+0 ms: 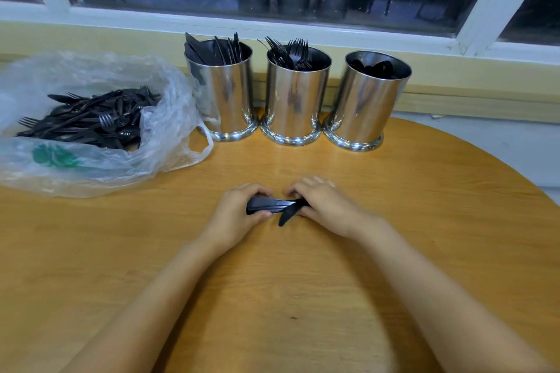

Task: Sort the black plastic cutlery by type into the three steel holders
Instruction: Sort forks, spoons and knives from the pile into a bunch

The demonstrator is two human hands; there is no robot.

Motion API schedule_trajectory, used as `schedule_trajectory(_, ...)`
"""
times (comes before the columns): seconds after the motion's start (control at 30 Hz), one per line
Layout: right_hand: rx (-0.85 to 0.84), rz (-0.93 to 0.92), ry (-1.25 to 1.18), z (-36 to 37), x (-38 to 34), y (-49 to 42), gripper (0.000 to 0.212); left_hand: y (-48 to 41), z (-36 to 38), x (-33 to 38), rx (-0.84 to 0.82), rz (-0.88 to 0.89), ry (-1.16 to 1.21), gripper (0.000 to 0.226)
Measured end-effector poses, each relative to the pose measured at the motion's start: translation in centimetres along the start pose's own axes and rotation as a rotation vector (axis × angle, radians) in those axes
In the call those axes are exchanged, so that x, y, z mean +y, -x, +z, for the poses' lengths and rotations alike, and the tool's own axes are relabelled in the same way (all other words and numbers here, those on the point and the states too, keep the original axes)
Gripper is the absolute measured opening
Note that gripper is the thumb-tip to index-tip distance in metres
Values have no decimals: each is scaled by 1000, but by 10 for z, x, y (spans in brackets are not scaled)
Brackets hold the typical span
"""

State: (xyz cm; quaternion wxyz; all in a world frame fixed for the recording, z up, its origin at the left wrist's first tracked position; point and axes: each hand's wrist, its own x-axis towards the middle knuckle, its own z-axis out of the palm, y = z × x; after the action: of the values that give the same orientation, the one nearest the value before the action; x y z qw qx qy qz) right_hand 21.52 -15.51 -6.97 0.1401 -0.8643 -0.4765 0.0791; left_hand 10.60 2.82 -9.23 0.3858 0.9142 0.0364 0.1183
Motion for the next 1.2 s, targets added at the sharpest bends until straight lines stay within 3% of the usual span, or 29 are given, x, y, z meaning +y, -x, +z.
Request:
schedule_trajectory(0.3,-247,130,117,-7,-30,-11,26,2,-2,2,49,-22,21,39)
schedule_trajectory(0.47,-107,105,217,-4,-38,-2,19,5,-8,-3,60,-133,160,54)
schedule_trajectory(0.67,-52,106,200,-7,-33,3,13,2,-11,4,136,-293,368,65)
schedule_trajectory(0.8,111,217,-171,-21,-22,2,7,-3,-11,14,238,-456,697,67)
schedule_trajectory(0.87,208,204,-546,-24,-25,0,8,-9,-14,29,131,-478,856,60)
schedule_trajectory(0.97,215,141,-942,-19,-42,-3,12,-26,-19,62,-36,-339,1060,42)
schedule_trajectory(1.03,222,121,-1092,-12,-53,-6,14,-39,-24,84,-14,-294,1054,33)
schedule_trajectory(1.1,247,154,-1155,-13,-59,-8,20,-48,-28,101,34,-258,904,26)
schedule_trajectory(1.2,242,172,-1131,-26,-62,-13,26,-52,-33,113,33,-82,670,43)
